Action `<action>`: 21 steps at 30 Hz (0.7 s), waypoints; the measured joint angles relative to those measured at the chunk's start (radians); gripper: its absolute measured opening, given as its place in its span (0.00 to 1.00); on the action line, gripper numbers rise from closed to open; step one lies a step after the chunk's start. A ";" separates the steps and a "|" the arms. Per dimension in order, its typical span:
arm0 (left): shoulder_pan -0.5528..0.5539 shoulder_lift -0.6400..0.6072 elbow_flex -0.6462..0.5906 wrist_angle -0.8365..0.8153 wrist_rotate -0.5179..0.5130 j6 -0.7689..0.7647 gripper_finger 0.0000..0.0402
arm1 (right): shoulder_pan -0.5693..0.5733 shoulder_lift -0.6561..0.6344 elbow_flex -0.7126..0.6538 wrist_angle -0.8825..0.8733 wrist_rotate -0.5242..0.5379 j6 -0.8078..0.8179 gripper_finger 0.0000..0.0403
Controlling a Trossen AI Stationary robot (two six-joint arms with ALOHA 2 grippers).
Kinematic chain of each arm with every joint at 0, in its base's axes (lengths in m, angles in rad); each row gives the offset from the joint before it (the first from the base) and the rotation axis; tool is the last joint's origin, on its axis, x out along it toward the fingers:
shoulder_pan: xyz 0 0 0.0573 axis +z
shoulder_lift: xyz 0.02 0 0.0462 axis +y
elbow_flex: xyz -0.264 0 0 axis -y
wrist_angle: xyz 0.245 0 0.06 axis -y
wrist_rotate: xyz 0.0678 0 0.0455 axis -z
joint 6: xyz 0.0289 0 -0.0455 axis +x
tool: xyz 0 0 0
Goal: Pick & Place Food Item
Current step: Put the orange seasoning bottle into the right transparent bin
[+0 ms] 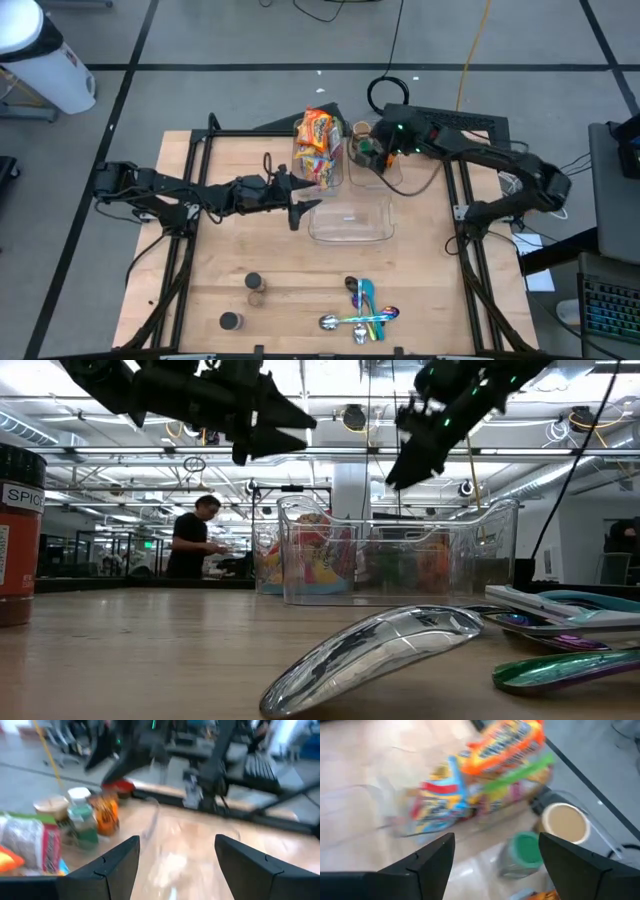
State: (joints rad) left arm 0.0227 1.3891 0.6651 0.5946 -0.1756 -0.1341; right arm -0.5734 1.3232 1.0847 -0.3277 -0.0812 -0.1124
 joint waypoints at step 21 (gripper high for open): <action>-0.451 -0.066 0.418 -1.433 0.066 -0.474 0.66 | 0.262 -0.384 -0.280 0.117 0.005 0.049 0.69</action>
State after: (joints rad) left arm -0.4281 1.3228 1.0829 -0.8383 -0.1101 -0.6085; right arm -0.3119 0.9394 0.8045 -0.2112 -0.0758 -0.0639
